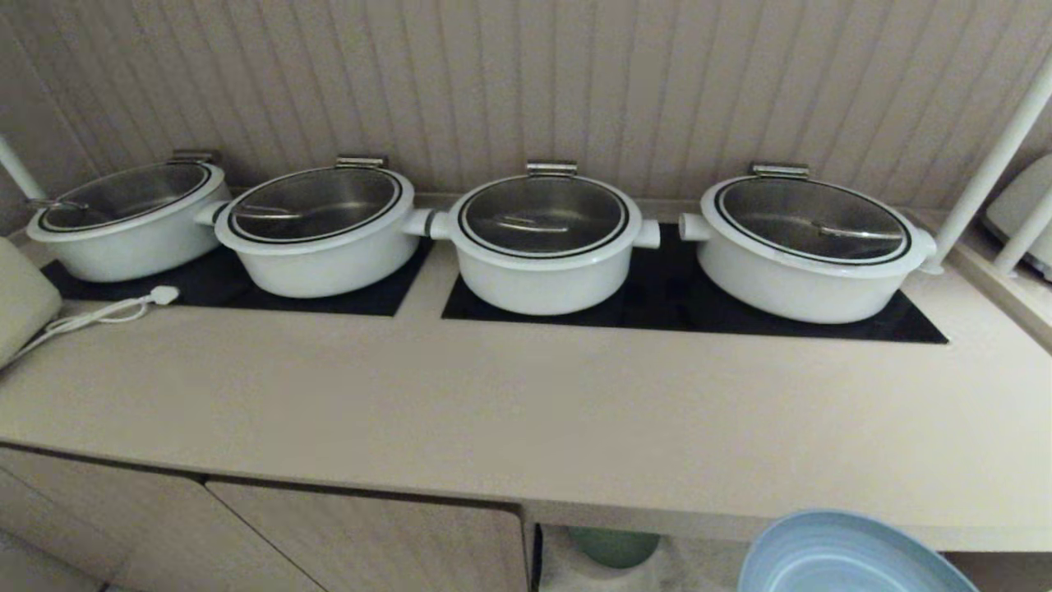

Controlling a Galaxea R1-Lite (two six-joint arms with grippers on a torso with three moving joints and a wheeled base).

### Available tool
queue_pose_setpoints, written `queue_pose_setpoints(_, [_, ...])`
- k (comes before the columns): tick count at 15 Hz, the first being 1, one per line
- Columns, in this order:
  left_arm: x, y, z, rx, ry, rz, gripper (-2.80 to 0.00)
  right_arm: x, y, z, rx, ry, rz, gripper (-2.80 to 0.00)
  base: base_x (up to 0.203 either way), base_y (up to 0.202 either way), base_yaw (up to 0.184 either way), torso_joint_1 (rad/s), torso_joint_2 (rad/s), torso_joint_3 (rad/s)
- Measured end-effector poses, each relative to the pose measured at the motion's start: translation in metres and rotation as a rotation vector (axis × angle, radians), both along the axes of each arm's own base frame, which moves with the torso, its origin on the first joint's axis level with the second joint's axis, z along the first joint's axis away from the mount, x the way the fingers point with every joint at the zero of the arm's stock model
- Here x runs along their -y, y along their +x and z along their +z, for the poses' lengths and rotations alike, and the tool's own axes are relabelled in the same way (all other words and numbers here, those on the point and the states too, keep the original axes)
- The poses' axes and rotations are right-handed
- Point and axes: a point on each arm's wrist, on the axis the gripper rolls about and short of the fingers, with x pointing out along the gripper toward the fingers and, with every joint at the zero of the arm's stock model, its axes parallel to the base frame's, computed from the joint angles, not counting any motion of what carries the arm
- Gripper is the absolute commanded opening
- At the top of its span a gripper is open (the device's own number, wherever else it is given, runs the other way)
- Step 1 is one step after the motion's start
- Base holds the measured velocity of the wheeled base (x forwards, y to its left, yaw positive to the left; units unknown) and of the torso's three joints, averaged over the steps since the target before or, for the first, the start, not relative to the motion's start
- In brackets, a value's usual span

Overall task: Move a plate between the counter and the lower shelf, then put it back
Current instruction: Put the plate

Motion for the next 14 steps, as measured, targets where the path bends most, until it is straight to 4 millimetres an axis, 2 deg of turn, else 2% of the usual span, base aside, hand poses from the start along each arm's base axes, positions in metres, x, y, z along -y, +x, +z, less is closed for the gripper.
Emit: queue_pose_setpoints(14, [0.0000, 0.0000, 0.0000, 0.000, -0.001, 0.000, -2.80, 0.0001, 0.0003, 0.0004, 0.005, -0.009, 0.003, -2.80, 0.000, 0.000, 0.000, 0.000, 0.00, 0.000])
